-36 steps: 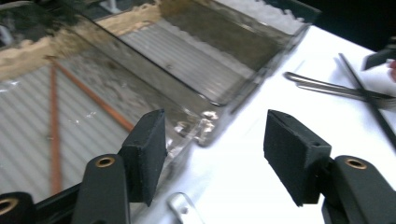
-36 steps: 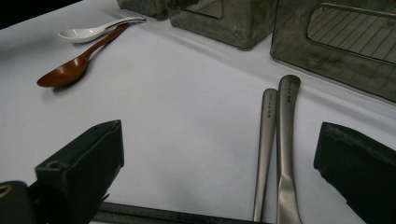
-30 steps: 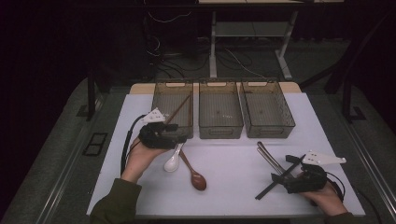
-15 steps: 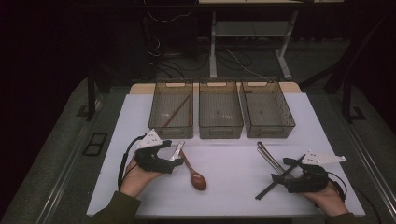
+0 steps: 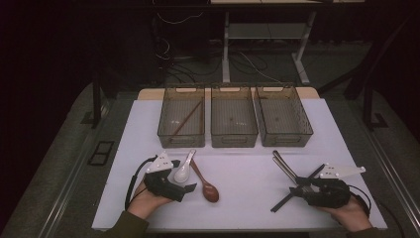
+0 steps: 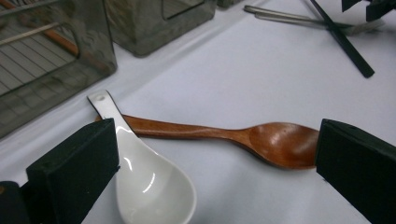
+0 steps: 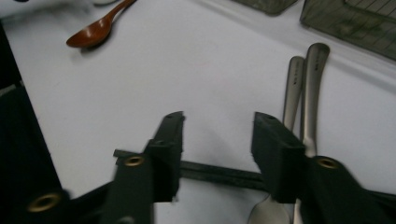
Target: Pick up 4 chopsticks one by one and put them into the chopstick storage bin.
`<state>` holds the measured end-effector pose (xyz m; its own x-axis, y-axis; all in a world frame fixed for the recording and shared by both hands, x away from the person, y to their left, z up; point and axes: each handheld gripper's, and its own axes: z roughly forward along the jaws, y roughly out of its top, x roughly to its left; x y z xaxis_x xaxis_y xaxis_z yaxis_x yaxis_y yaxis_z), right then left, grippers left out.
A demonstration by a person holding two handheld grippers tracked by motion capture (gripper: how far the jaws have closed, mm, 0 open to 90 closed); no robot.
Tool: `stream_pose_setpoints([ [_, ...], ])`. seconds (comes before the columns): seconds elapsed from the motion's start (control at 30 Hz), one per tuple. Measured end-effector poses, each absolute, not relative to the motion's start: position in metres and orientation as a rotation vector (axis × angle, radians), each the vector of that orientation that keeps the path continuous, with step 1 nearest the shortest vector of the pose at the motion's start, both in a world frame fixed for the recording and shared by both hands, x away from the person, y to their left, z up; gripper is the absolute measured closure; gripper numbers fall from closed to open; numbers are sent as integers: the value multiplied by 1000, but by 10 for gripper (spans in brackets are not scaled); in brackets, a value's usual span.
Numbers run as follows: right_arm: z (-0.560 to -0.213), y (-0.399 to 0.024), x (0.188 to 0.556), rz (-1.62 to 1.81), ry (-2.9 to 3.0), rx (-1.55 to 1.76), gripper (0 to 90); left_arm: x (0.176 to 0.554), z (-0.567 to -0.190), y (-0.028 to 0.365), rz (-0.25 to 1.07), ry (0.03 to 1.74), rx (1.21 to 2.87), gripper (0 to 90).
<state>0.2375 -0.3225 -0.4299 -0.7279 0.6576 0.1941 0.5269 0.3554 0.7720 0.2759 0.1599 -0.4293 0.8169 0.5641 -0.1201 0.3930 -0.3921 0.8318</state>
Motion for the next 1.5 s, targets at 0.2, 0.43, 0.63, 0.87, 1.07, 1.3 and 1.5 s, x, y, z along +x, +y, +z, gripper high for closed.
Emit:
stream_pose_setpoints([
  [0.2,-432,-317,231,1271,2536,1039,814,276,-429,160,229,698,2046,0],
  [0.43,-437,-304,227,1210,2660,929,890,278,-430,163,224,695,2040,0],
  [0.63,-439,-296,225,1186,2726,863,890,278,-431,163,224,697,2045,0],
  [0.87,-443,-288,225,1171,2759,818,890,278,-432,165,226,707,2047,0],
  [1.07,-445,-284,227,1158,2776,803,890,278,-433,164,223,709,2051,0],
  [1.3,-446,-281,229,1149,2778,796,889,278,-434,164,215,709,2051,0],
  [1.5,-446,-276,233,1141,2771,793,890,278,-434,163,214,708,2053,0],
])
